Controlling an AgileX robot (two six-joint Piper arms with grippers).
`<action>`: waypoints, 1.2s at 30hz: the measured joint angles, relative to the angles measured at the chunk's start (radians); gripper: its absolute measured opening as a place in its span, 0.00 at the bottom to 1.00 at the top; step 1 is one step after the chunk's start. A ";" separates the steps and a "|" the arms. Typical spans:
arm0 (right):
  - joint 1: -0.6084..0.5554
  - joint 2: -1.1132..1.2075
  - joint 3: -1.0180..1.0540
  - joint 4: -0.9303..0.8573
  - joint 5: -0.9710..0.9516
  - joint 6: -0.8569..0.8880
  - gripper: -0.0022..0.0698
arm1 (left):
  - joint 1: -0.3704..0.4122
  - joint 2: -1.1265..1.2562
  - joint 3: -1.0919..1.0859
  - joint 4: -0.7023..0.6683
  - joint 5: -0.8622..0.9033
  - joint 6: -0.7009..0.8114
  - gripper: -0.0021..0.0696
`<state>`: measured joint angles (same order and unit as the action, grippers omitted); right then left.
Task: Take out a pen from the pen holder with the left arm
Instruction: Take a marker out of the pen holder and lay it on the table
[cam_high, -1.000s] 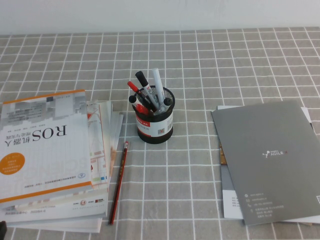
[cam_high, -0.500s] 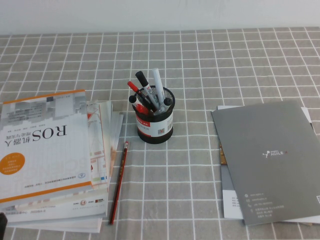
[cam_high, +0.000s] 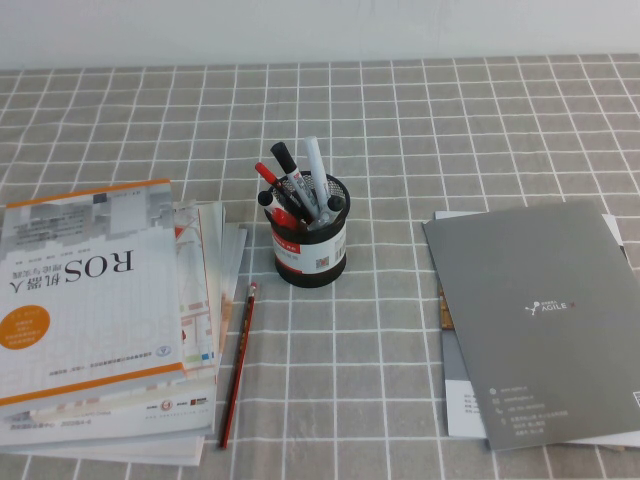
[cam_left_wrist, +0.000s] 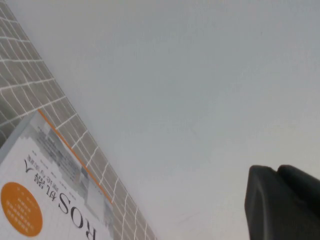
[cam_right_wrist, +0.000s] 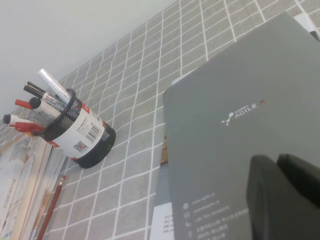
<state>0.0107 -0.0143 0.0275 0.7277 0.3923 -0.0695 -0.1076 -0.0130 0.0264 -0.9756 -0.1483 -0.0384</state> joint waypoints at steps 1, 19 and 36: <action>0.000 0.000 0.000 0.000 0.000 0.000 0.01 | 0.000 0.000 0.000 -0.002 -0.007 0.000 0.03; 0.000 0.000 0.000 0.000 0.000 0.000 0.01 | 0.000 0.260 -0.353 0.370 0.555 0.307 0.03; 0.000 0.000 0.000 0.000 0.000 0.000 0.01 | -0.002 0.893 -0.678 0.320 0.757 0.679 0.03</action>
<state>0.0107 -0.0143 0.0275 0.7277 0.3923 -0.0695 -0.1095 0.8795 -0.6516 -0.6558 0.6090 0.6408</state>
